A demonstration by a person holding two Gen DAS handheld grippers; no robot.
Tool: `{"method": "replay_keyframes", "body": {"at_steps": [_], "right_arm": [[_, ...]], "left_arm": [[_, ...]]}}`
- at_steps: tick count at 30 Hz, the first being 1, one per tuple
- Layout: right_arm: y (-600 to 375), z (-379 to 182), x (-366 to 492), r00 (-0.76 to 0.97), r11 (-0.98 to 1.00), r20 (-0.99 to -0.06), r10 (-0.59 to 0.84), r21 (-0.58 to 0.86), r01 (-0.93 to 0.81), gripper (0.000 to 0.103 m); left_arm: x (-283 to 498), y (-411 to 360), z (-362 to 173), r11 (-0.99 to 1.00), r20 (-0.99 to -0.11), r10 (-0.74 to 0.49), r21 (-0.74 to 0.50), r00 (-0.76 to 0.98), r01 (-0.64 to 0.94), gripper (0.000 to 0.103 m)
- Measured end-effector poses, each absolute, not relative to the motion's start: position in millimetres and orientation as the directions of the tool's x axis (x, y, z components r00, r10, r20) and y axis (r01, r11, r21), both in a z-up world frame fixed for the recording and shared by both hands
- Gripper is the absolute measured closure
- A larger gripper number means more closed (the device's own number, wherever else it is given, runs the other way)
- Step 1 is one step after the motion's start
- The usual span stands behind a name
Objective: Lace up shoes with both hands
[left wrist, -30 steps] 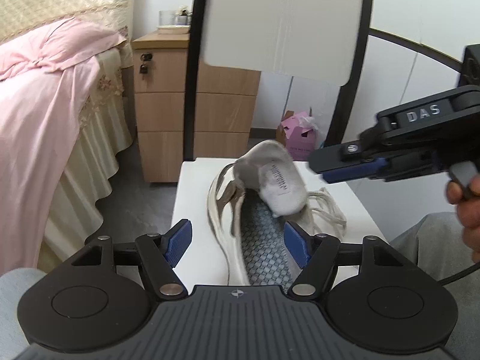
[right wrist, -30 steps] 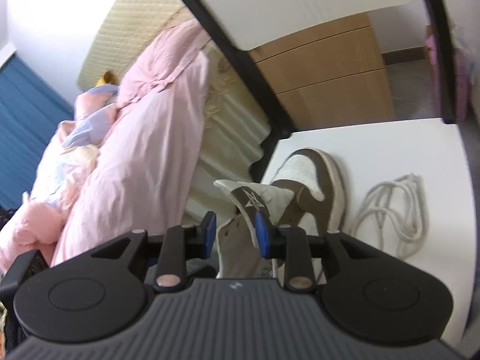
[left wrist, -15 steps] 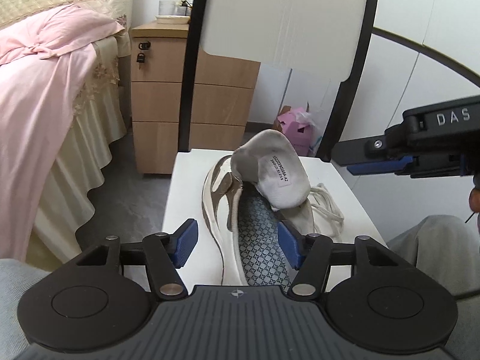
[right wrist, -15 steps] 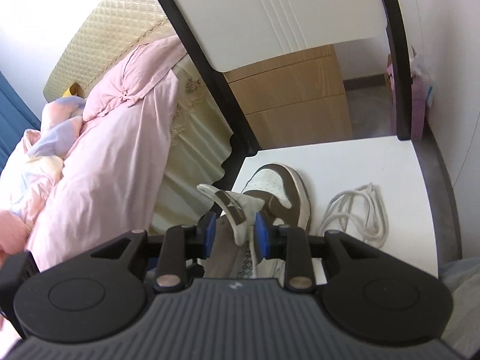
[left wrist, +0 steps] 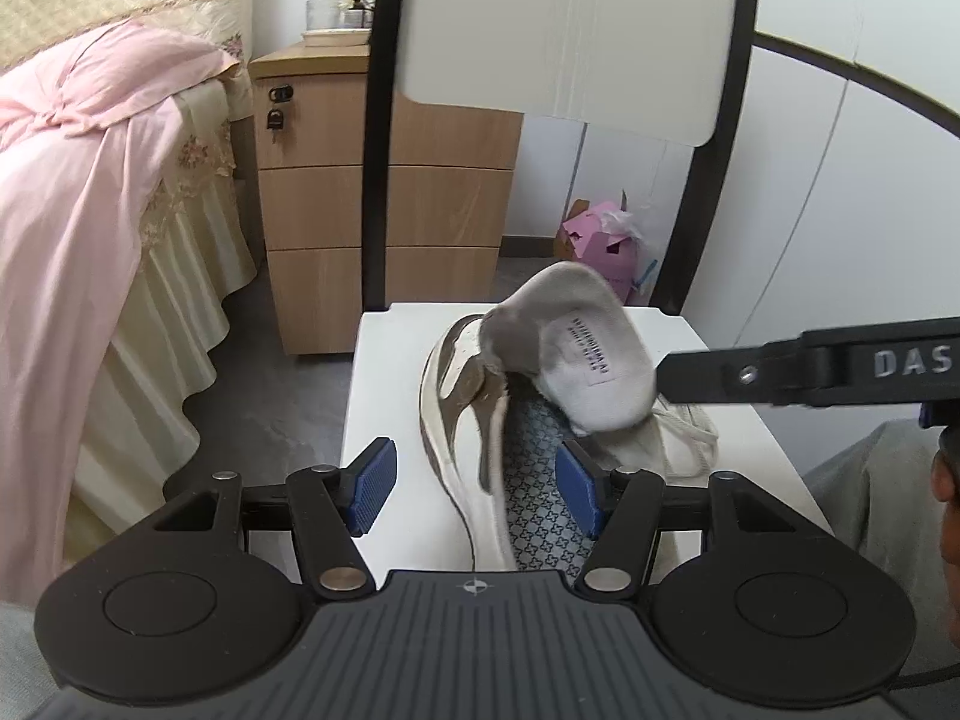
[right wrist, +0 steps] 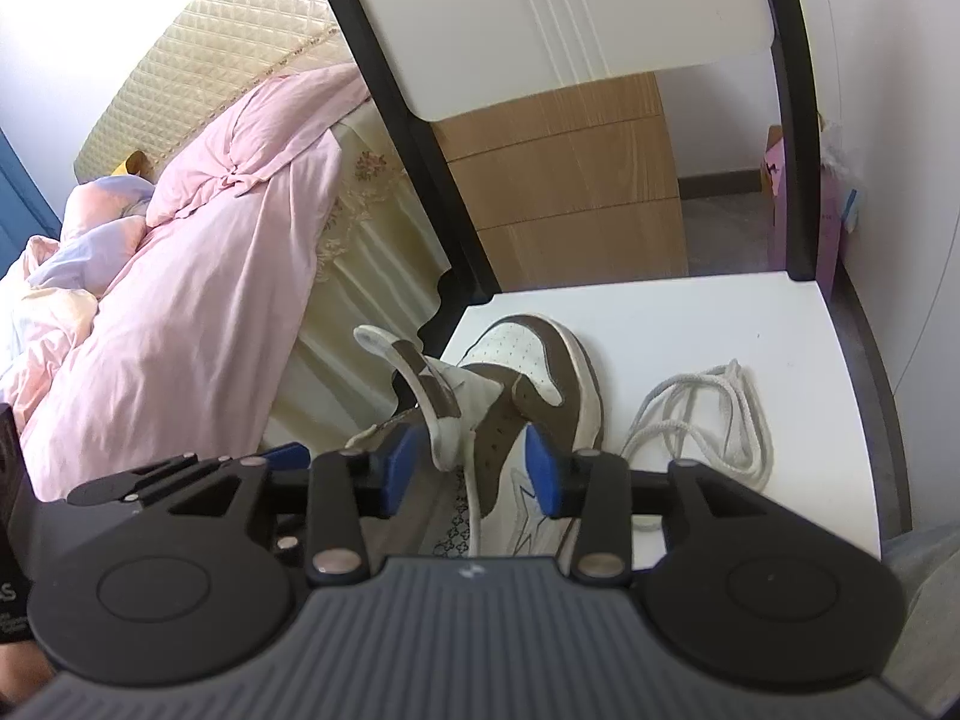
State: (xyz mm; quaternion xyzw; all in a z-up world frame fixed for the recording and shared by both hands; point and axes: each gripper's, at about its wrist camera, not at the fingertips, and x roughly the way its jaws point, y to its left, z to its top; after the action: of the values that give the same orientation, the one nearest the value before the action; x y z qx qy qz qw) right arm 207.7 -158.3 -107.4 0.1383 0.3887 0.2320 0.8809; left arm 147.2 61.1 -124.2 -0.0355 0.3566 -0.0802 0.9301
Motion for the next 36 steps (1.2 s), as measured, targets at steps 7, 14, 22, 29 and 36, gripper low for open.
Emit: {"method": "replay_keyframes", "body": {"at_steps": [7,14,22,29,36], "right_arm": [[-158.0,-106.9,207.5,0.618,0.859,-0.598,0.511,0.375,-0.348,0.048],[-146.6,-98.0,219.8,0.615,0.842,-0.579,0.535,0.302,-0.448,0.048],[-96.3,-96.9,241.8,0.581,0.764,-0.577,0.575,0.124,-0.633,0.055],[-70.5,-105.7,254.3,0.548,0.721,-0.619,0.562,0.043,-0.691,0.090],[-78.0,-111.4,248.8,0.495,0.715,-0.707,0.505,0.022,-0.699,0.093]], "left_arm": [[139.8,68.2,-128.8,0.978,-0.643,-0.208,-0.145,0.737,0.149,0.040],[147.8,70.3,-133.4,0.975,-0.641,-0.223,-0.163,0.734,0.154,0.051],[158.1,73.4,-137.1,0.968,-0.616,-0.246,-0.199,0.749,0.155,0.077],[160.7,79.8,-139.1,0.954,-0.602,-0.278,-0.262,0.748,0.144,0.089],[165.3,96.9,-140.7,0.928,-0.608,-0.304,-0.364,0.734,0.083,0.089]]}}
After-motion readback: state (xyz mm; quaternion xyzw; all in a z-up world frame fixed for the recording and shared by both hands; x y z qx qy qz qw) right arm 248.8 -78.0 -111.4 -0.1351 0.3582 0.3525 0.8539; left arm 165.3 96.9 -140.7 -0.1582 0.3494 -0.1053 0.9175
